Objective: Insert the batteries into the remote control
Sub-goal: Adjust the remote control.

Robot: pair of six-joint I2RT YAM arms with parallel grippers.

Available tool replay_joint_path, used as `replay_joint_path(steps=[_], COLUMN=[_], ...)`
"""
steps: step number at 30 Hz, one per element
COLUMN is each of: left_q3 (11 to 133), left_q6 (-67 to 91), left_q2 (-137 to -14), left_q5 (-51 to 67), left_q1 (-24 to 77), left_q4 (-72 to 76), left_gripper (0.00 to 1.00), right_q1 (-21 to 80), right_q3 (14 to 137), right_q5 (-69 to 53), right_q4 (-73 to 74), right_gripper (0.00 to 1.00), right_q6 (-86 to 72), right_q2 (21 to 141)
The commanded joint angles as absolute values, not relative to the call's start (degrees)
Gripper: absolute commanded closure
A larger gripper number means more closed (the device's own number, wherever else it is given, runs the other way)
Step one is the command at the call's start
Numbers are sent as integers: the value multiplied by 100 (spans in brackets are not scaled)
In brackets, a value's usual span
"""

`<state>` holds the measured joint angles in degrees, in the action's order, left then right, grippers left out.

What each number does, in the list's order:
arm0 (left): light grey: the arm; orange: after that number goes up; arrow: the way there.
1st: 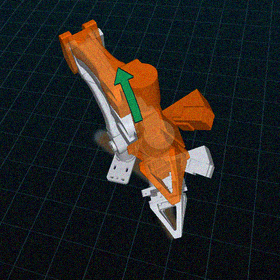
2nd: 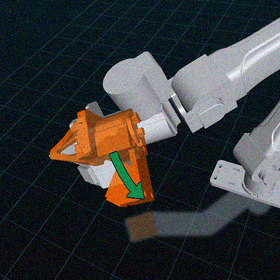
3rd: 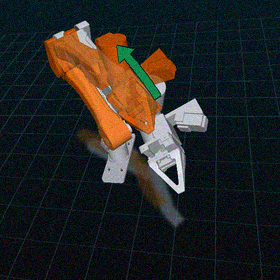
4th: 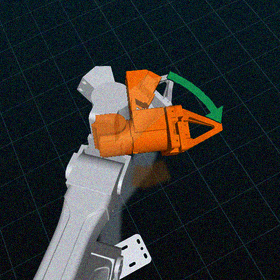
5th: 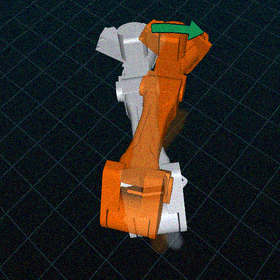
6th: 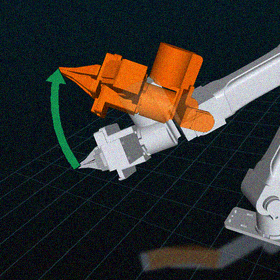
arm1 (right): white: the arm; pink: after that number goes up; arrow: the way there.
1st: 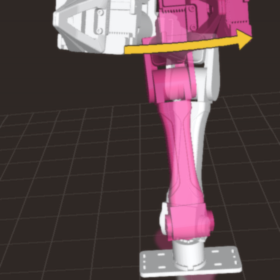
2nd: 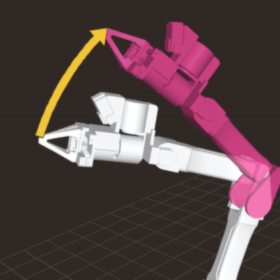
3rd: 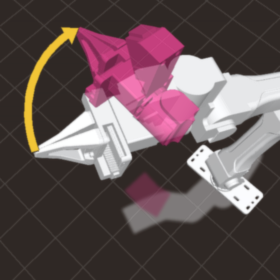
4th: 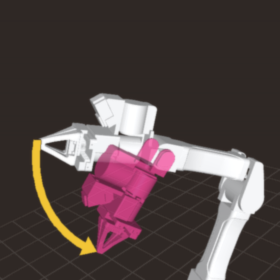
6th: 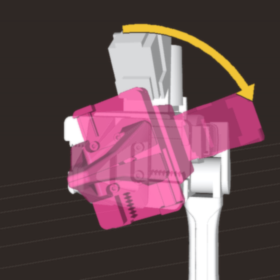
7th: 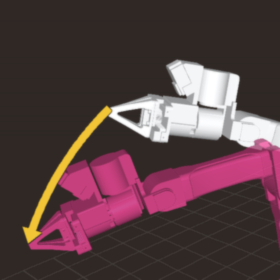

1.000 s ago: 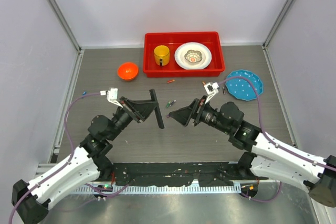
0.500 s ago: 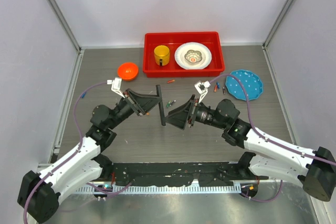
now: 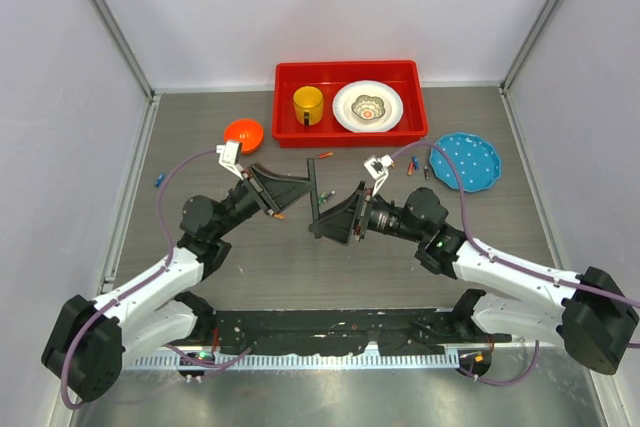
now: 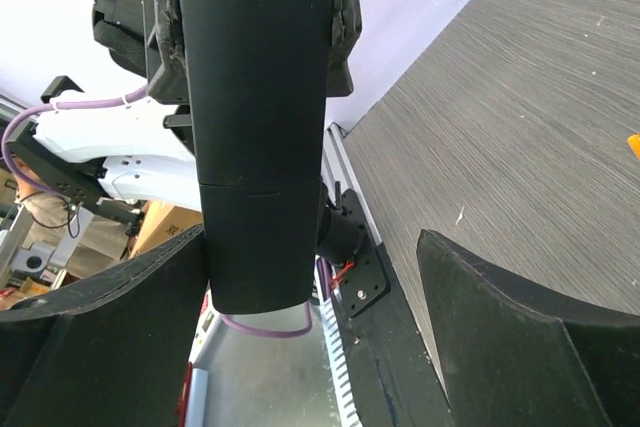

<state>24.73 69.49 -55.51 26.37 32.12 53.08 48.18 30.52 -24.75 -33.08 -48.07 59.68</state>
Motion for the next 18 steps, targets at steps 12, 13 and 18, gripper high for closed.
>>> replay_joint_path(steps=[12, 13, 18], left_q3=[2523, 2531, 2479], left_q6=[7163, 7146, 7040], left_q2=[-5537, -5546, -5476], left_q5=[2795, 2786, 2777], left_q1=[3182, 3182, 3182], left_q4=[6126, 6117, 6004], left_gripper=[100, 100, 100], right_q1=[4729, 4729, 4737], right_q3=[3067, 3067, 3076], right_q5=[-2839, -2839, -2953], right_q4=[-4552, -4570, -4588], right_gripper=[30, 33, 53], right_q6=[-5221, -5238, -5238], right_q2=[6398, 6416, 6399])
